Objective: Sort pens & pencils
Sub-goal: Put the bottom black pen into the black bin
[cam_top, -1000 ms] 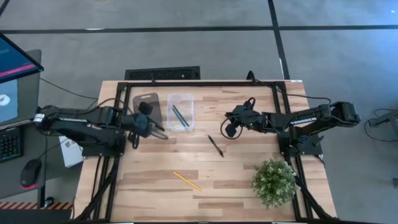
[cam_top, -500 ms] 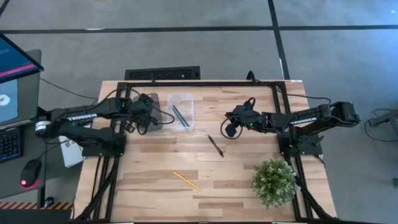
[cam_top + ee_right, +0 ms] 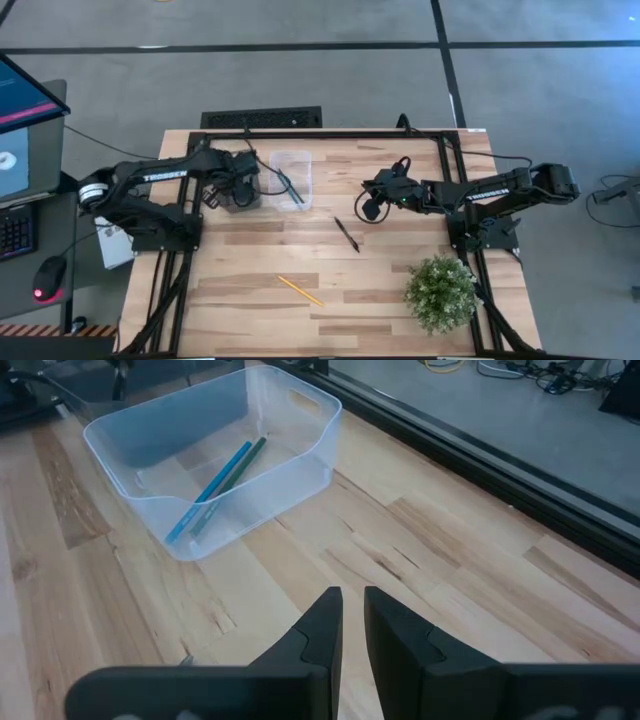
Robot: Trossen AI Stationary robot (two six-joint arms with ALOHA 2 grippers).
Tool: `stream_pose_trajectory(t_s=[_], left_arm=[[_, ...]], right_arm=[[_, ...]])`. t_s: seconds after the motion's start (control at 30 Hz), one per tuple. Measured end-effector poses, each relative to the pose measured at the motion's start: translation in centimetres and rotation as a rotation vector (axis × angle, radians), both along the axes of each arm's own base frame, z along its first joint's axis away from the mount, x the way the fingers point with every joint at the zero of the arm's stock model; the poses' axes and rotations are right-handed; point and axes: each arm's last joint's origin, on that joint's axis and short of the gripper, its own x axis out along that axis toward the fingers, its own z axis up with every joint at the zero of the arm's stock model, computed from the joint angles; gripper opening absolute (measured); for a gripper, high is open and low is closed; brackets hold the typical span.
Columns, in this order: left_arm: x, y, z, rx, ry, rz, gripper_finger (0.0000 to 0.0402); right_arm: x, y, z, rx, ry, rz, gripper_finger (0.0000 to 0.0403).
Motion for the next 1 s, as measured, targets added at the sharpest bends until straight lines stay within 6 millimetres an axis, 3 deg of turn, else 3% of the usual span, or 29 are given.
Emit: stream_pose_trajectory(t_s=[0.47,1.0], left_arm=[[1.4,3.0,-3.7,-0.139,0.010,0.070,0.0023],[1.5,3.7,-3.9,-0.121,-0.043,0.173,0.0067]], right_arm=[[-0.1,0.0,-0.1,0.001,0.011,0.001,0.0067],[-0.1,0.0,-0.2,0.002,0.024,0.000,0.0067]])
